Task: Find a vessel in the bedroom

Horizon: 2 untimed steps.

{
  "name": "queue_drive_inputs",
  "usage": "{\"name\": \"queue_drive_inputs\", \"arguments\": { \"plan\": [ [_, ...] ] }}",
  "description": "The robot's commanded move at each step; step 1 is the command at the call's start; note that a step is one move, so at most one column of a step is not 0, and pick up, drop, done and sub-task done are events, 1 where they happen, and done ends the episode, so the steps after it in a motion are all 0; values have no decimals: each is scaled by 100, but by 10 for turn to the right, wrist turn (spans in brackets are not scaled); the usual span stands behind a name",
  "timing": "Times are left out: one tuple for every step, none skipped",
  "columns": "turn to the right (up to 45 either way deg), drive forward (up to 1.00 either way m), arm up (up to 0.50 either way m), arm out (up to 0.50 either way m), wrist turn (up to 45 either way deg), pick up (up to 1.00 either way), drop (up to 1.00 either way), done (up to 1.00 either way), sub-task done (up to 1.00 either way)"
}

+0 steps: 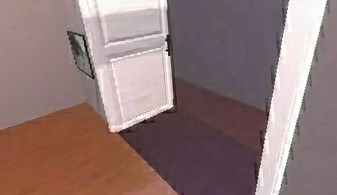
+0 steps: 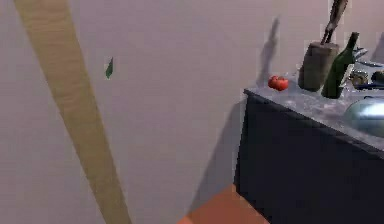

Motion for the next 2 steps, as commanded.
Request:
{"name": "queue_drive_inputs", "arguments": {
  "plan": [
    [0,75,0,0,0,0,0,0,0],
    [360,0,0,0,0,0,0,0,0]
  ]
}}
